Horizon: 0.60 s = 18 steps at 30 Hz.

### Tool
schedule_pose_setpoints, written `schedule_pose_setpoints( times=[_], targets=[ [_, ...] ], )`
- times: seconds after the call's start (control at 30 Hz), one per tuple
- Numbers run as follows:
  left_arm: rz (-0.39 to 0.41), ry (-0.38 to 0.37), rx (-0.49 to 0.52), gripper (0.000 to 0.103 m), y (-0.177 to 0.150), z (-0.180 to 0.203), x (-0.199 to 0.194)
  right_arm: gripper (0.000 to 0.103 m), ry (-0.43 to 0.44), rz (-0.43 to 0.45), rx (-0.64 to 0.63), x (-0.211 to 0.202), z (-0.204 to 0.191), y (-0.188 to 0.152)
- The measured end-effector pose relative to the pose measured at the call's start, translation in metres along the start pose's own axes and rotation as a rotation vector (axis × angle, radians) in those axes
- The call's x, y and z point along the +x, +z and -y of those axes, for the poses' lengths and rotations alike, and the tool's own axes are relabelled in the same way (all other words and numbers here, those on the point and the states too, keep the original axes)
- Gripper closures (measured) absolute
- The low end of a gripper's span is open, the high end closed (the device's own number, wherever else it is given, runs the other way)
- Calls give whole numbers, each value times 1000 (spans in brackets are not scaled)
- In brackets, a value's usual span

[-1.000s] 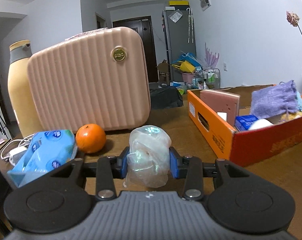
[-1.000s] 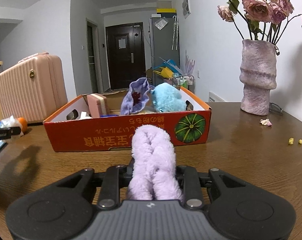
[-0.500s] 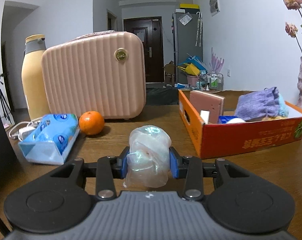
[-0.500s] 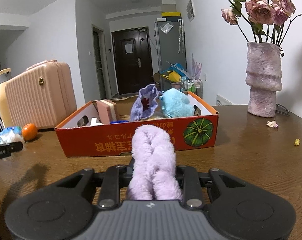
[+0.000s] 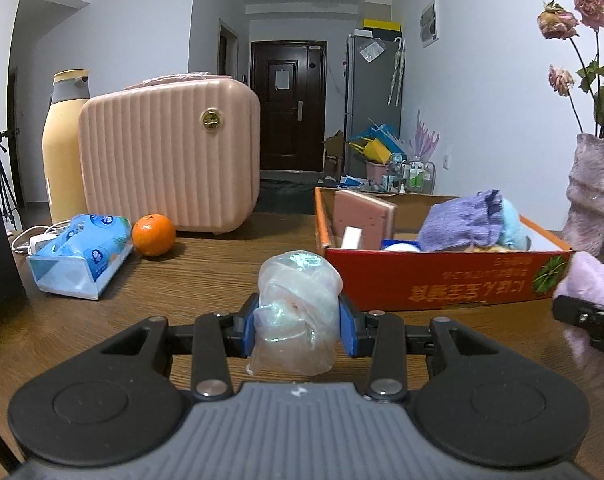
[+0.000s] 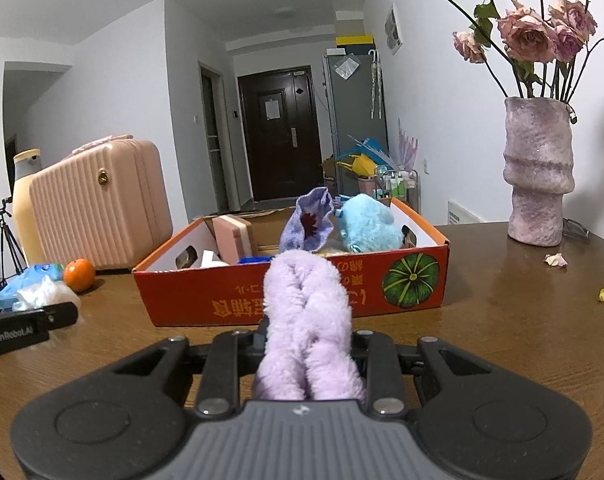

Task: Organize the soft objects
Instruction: 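Lift the clear plastic bag with the left tool while the right tool holds the wristband, then carry the plastic bag and wristband over the cardboard box with both tools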

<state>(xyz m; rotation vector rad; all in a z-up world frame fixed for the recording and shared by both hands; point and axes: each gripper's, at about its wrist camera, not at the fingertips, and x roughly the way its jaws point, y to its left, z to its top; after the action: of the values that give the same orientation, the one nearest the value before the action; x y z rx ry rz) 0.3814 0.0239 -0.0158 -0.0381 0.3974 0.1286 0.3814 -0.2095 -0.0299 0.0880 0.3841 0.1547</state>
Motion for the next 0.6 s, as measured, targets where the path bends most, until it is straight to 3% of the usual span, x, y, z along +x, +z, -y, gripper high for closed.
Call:
schedule_pose_setpoints(
  times=[0.6],
  targets=[
    [38,-23,-38,63,7,49,-3,77,19,78,-18,-3,-2,6]
  ],
)
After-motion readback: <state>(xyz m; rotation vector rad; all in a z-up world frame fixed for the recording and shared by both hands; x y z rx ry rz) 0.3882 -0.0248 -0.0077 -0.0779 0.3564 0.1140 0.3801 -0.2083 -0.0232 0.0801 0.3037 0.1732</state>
